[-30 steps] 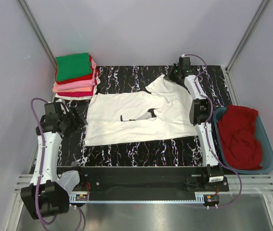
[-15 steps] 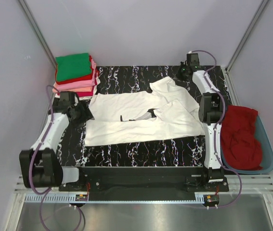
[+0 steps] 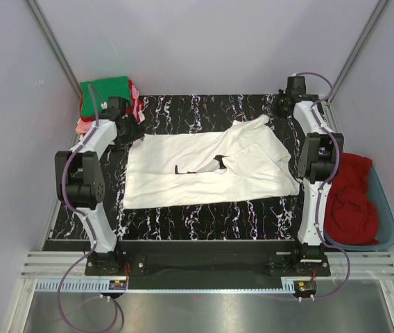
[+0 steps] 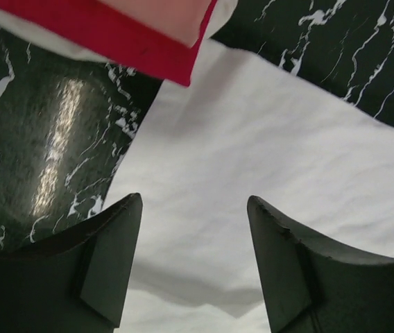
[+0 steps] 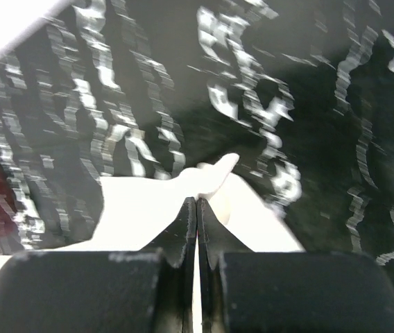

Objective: Fold and stack the t-shirts
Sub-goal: Fold the tshirt

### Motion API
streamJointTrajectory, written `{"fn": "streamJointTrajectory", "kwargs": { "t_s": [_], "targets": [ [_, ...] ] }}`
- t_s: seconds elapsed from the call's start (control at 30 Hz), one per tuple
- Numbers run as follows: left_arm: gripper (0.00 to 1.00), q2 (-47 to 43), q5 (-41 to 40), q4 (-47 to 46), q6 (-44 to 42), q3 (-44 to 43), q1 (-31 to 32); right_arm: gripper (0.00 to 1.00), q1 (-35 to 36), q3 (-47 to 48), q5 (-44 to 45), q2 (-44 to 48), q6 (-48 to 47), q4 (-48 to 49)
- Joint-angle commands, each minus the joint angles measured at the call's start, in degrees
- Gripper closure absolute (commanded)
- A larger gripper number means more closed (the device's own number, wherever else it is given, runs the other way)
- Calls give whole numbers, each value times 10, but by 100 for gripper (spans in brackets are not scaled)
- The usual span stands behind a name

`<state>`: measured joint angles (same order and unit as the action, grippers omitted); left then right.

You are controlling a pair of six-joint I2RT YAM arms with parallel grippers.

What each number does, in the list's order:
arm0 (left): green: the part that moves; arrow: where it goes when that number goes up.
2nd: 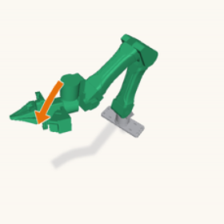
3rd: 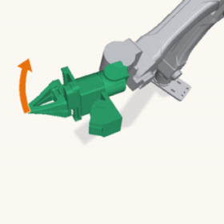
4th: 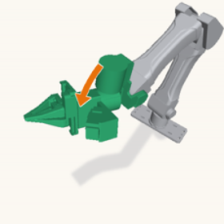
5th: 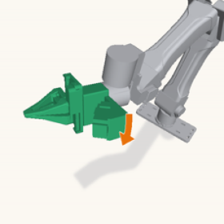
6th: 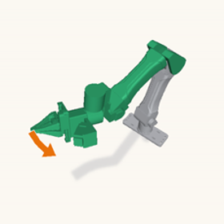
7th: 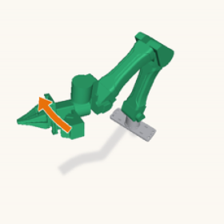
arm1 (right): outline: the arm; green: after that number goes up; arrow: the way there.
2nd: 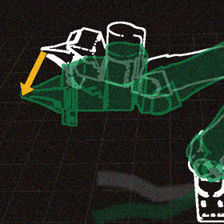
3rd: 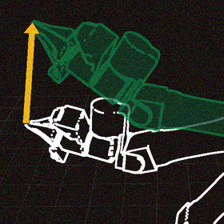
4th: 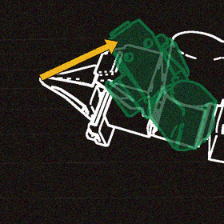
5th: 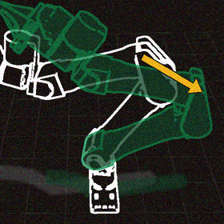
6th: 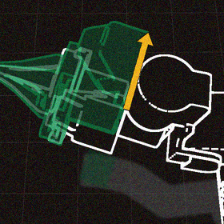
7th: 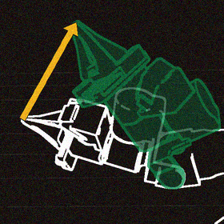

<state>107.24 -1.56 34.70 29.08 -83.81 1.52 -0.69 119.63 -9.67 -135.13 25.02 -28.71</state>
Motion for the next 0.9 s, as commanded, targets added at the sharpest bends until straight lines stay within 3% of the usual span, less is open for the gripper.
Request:
{"fn": "streamJointTrajectory", "kwargs": {
  "t_s": [0.0,0.87],
  "targets": [
    [33,49,-36,1,-8,-83,21,100,-19,-8,17,19,-25,-2],
    [39,310,-108,85,-41,-377,60,100,-45,-56,-27,29,-37,11]
  ]
}}
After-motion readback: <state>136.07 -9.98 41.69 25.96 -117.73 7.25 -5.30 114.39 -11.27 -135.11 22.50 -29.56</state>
